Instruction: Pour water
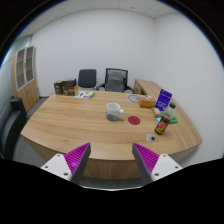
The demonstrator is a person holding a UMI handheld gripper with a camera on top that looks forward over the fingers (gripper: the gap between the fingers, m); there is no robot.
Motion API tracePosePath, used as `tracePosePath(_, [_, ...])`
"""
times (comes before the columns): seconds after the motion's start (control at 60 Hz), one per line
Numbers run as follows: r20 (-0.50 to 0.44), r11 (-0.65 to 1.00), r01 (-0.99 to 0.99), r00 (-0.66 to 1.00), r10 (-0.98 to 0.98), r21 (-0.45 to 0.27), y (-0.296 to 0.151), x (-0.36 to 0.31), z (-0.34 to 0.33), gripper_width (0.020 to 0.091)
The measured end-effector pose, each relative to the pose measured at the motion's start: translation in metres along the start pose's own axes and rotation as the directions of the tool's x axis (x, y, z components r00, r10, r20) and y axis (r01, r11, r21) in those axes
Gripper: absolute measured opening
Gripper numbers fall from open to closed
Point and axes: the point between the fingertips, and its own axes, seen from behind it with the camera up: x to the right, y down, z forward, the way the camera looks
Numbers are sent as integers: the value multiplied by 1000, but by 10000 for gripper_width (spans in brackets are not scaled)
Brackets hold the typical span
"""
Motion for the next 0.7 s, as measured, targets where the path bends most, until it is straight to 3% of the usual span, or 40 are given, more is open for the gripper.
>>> tracePosePath(0.383, [-139, 994, -71, 987, 82, 82, 11, 241, 128, 859])
tracePosePath(0.7, [-82, 975, -117, 988, 134, 189, -40, 330, 268, 838])
